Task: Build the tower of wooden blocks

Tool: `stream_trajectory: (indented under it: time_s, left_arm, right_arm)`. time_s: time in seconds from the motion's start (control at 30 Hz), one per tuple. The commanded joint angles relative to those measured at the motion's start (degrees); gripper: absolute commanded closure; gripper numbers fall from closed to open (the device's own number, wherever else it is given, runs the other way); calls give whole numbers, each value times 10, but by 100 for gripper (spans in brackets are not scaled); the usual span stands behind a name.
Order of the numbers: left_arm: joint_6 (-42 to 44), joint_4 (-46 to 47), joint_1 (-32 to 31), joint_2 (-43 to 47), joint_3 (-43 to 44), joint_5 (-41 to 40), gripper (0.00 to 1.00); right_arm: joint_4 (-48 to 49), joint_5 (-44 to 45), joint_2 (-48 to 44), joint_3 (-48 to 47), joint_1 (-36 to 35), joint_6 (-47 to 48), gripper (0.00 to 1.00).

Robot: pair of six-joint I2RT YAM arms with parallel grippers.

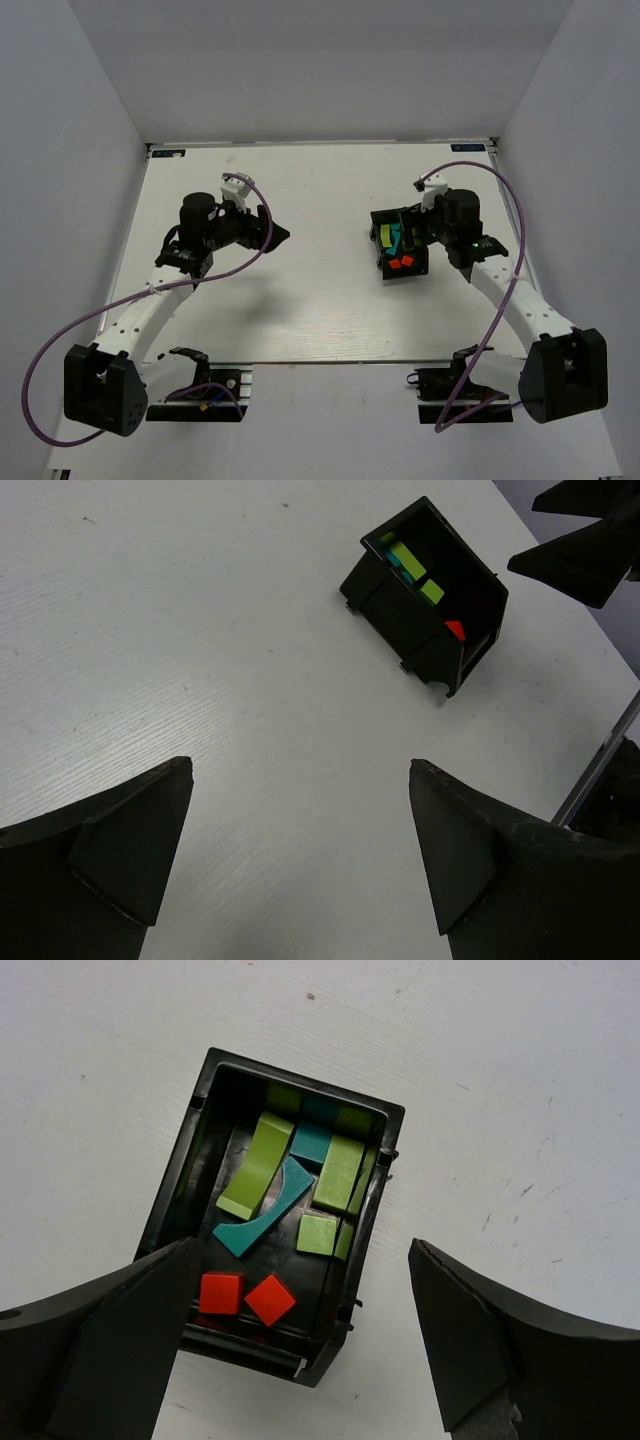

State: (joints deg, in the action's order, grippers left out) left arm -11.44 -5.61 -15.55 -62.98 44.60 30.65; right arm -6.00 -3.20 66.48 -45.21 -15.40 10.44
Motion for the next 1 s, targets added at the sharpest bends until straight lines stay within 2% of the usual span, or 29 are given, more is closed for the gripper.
stream_trajectory:
  time_s: [0.0,0.07,0.17,0.33,0.37,0.4,0.43,0.47,0.5,0.53,0.57,0.6,0.63,0.67,0.7,0.8,0.97]
  left_arm:
    - [5,-1,0,16,8,3,1]
    - [5,-8,0,11,8,-3,1]
    - [5,-13,0,6,13,-10,1]
    - [10,-24,-5,-6,18,-28,1]
    - [10,-24,-5,-7,18,-38,1]
    - [16,-29,-5,-12,23,-54,1]
    - [16,-35,-5,-18,23,-64,4]
    - [23,-41,-5,-18,31,-74,10]
    - [29,-54,-5,-28,39,-108,22]
    - [38,-64,-11,-33,55,-123,30]
    - [43,-87,-11,-40,64,-141,38]
    - [48,-97,-22,-40,72,-181,50]
    - [56,-106,-22,-40,86,-199,66]
    - [56,-114,-31,-47,94,-212,66]
    - [64,-129,-43,-53,99,-236,66]
    - [77,-151,-64,-77,117,-270,42]
    - [106,-177,-134,-124,153,-331,28]
  right_arm:
    - [13,-14,-20,-22,-3,-2,10]
    - [13,-24,-23,-18,-3,15,10]
    - [6,-86,-34,1,-3,88,10]
    - [-4,-112,-31,-2,-2,96,10]
    - [-1,-107,-31,-3,-3,95,16]
    - [3,-105,-33,-2,-5,91,27]
    - [5,-94,-34,-5,-5,85,43]
    - [7,-90,-31,-6,-5,82,88]
    - [6,-88,-29,-8,-5,74,98]
    - [3,-80,-23,-16,-5,69,100]
    - [-6,-77,-19,-23,-6,64,94]
    - [-9,-73,-15,-27,-5,62,79]
    - [-10,-63,-7,-35,-5,59,66]
    - [-15,-52,5,-37,-5,59,59]
    - [-15,-32,16,-47,-6,58,48]
    - [-22,-1,64,-67,-6,63,42]
    - [-43,54,139,-104,-16,63,41]
